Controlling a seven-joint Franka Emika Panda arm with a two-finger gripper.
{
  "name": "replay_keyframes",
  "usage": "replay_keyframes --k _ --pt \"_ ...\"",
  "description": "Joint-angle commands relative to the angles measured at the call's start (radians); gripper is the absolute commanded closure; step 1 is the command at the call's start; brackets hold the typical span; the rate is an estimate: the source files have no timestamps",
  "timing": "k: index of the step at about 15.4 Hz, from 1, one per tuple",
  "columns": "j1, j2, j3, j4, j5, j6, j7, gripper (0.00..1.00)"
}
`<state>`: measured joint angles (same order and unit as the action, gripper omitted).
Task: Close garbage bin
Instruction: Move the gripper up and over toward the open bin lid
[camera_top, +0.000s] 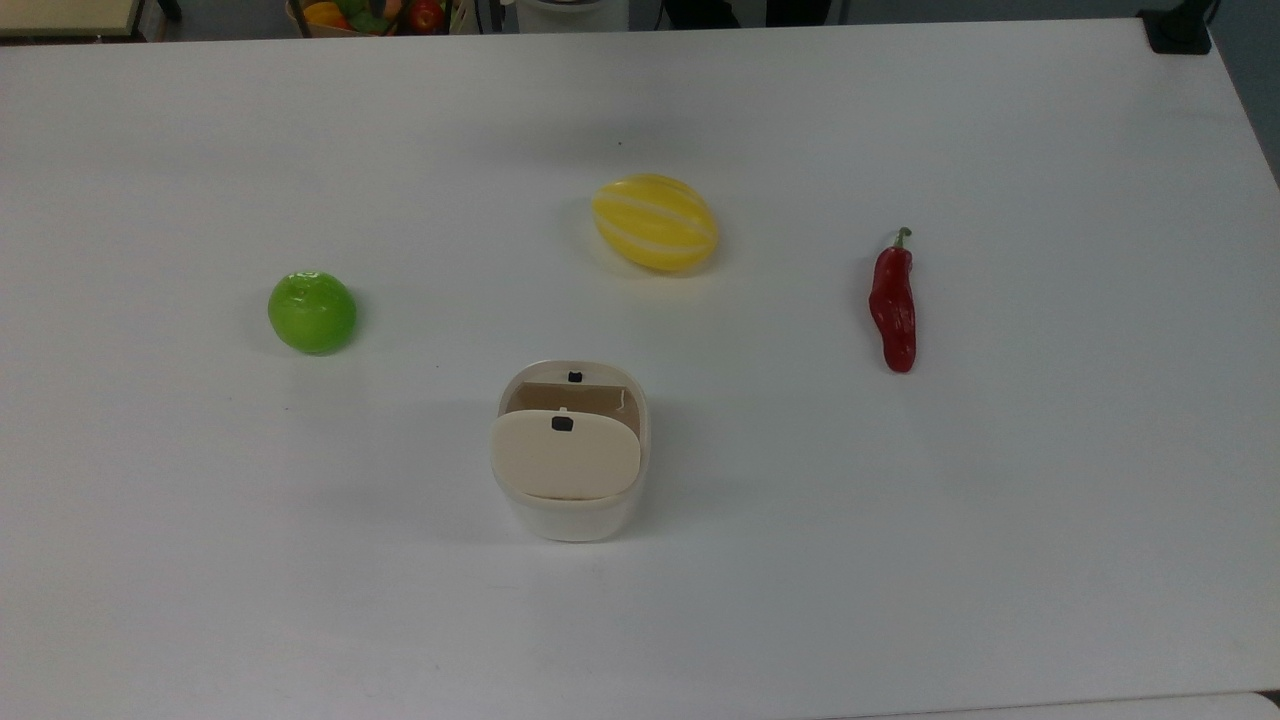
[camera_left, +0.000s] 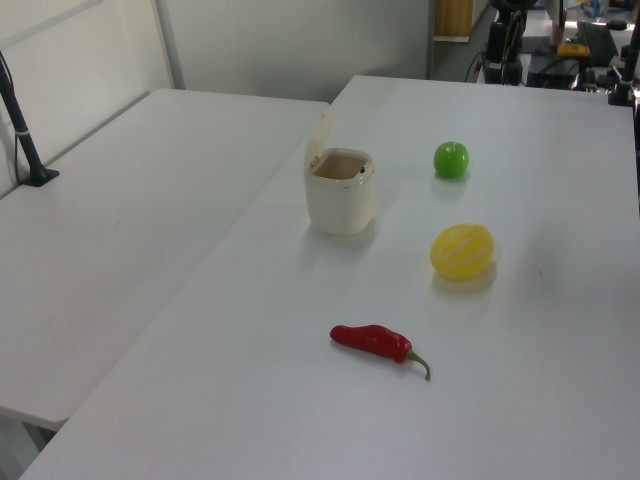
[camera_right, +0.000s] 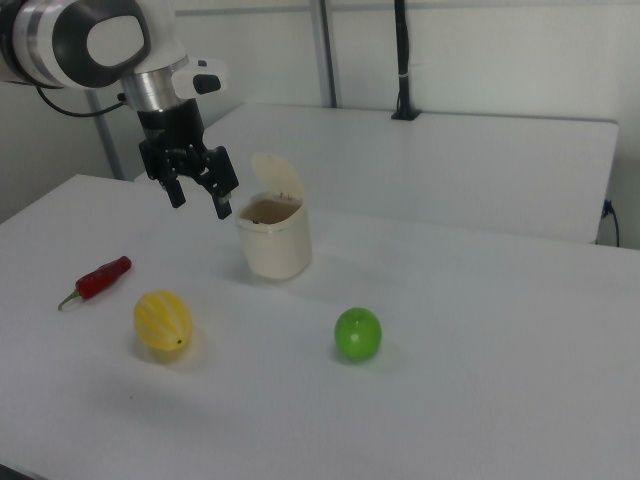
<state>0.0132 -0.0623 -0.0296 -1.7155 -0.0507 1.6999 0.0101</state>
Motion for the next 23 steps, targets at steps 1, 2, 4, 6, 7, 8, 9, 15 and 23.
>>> replay_keyframes --k 1,2,4,6,7,8,9,15,23 --pt "-0.002 -0.005 0.000 0.007 -0.014 -0.034 -0.008 0.00" --pt "-0.002 -0.005 0.000 0.007 -0.014 -0.034 -0.009 0.00" --pt "-0.001 -0.005 0.000 0.007 -0.014 -0.034 -0.007 0.00" --pt "-0.001 -0.005 0.000 0.005 -0.014 -0.034 -0.007 0.00" --pt "-0.001 -0.004 0.000 0.007 -0.014 -0.034 -0.007 0.00" --pt "-0.001 -0.005 0.000 0.007 -0.014 -0.034 -0.010 0.00" --pt "-0.001 -0.004 0.000 0.005 -0.014 -0.034 -0.015 0.00" --pt "0.001 -0.002 0.000 0.004 -0.012 -0.034 -0.078 0.88" --pt "0.002 0.004 0.002 0.004 -0.015 -0.031 -0.081 1.00"
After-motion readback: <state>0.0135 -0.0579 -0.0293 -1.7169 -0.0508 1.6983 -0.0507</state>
